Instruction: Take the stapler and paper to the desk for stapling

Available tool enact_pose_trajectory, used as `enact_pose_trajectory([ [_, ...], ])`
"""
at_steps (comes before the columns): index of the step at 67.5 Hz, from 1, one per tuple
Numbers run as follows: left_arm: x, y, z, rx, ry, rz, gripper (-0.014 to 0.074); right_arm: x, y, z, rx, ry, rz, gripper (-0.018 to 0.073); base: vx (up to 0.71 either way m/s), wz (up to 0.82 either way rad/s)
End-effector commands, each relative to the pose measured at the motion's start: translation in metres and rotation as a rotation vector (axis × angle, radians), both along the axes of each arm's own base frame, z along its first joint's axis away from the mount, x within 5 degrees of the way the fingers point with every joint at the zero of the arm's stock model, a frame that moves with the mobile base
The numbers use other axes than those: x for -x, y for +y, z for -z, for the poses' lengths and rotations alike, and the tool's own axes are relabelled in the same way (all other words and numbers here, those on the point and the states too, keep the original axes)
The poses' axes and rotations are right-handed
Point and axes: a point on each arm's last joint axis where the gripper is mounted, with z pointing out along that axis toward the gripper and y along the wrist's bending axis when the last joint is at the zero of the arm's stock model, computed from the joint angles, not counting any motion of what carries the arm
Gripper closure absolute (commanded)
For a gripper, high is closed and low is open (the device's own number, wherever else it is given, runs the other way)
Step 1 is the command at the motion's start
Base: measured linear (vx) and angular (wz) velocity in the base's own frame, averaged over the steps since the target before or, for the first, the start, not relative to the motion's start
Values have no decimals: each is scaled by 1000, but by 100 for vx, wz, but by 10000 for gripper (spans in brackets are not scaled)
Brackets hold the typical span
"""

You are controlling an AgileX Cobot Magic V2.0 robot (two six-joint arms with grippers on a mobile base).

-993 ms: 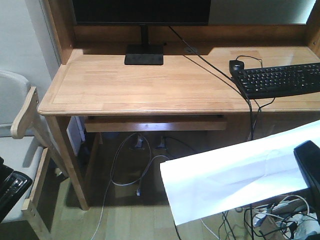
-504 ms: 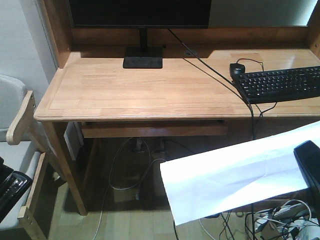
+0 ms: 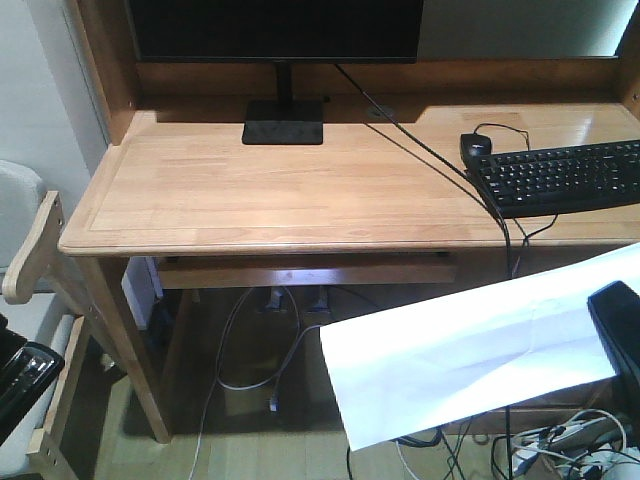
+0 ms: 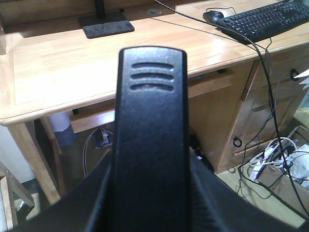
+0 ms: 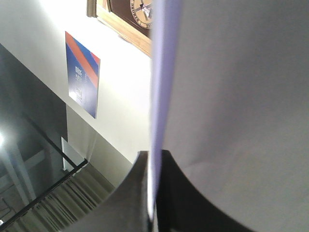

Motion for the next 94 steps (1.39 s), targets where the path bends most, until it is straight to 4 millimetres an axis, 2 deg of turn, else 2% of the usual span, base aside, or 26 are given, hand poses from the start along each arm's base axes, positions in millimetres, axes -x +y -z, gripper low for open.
enact_pose_trajectory([
  [1, -3, -2, -20, 60, -128, 5, 603, 11, -3, -6, -67, -135, -27, 561, 6, -1],
  [94, -3, -2, -20, 60, -128, 5, 603, 11, -3, -6, -67, -135, -27, 561, 6, 0],
])
